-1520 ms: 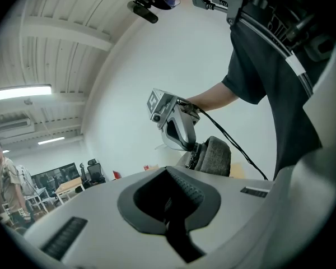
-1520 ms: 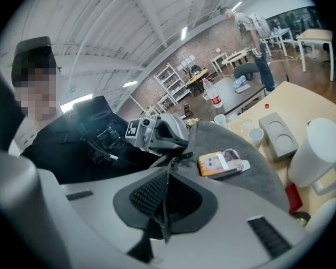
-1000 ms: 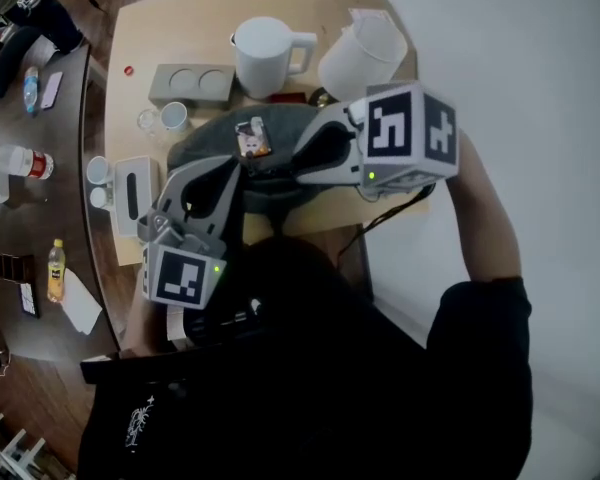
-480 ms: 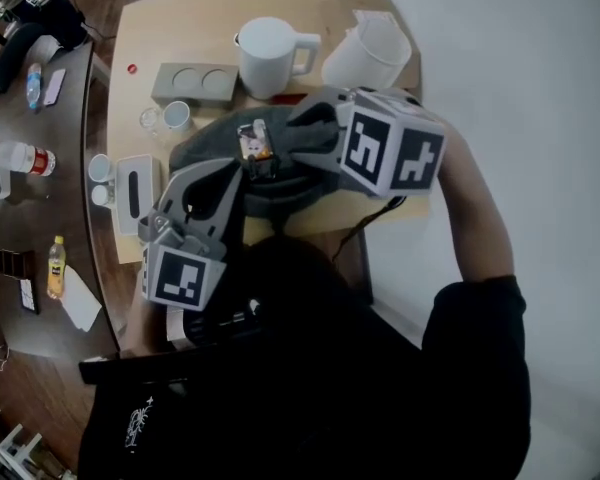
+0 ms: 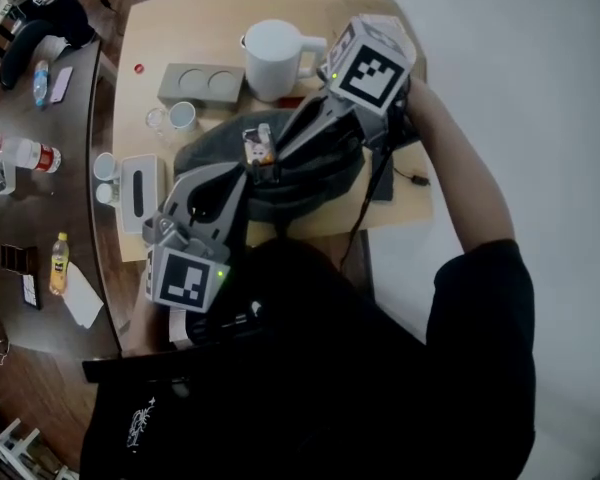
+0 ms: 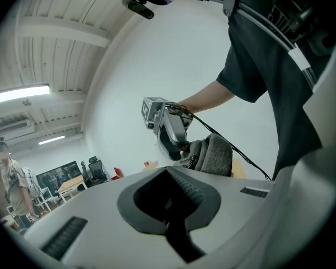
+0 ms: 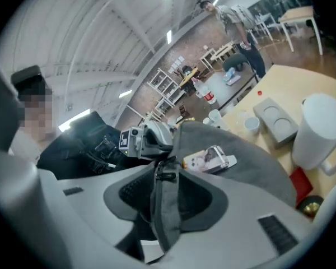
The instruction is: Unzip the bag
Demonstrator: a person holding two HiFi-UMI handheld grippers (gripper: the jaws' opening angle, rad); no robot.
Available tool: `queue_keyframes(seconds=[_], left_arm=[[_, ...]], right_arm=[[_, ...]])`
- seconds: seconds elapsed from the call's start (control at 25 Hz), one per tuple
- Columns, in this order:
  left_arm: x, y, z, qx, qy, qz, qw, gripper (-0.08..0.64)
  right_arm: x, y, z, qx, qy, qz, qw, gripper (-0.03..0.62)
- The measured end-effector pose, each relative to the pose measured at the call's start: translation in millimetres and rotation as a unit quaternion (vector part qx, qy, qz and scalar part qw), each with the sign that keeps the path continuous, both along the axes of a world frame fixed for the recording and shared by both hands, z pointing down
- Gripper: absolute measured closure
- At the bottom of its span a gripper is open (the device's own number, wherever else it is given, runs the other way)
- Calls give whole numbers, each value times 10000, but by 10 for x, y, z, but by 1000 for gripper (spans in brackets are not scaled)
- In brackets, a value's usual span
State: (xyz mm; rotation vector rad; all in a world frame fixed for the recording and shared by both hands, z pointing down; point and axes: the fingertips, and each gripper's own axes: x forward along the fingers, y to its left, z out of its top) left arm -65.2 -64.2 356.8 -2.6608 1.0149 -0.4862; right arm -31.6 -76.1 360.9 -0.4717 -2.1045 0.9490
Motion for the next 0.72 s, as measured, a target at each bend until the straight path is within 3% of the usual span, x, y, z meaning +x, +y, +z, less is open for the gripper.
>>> queue_keyframes(seconds=[0.12, 0.28, 0.32, 0.4, 0.48, 0.72], left_arm=[[-1, -2, 9, 2, -14, -19, 10000, 561], [-1, 2, 21, -8, 2, -23, 10000, 561], [-4, 2, 22, -13, 13, -30, 10000, 561], [-7, -2, 24, -19, 18, -47, 10000, 561], [-5, -7, 21, 5, 9, -52, 10000, 561], [-6, -12, 17, 37, 11, -41, 10000, 561]], right_arm=[[-45, -7, 130, -234, 387, -254, 9987, 426], [-66, 61, 178, -654, 475, -446, 9957, 464], [-71, 74, 176, -624, 453, -527, 9956, 469], [-83, 78, 160, -367, 361, -679, 9964, 540], [-88, 74, 108, -176, 194, -727, 9970, 548], [-51, 144, -96, -221, -207, -638, 9975, 566]])
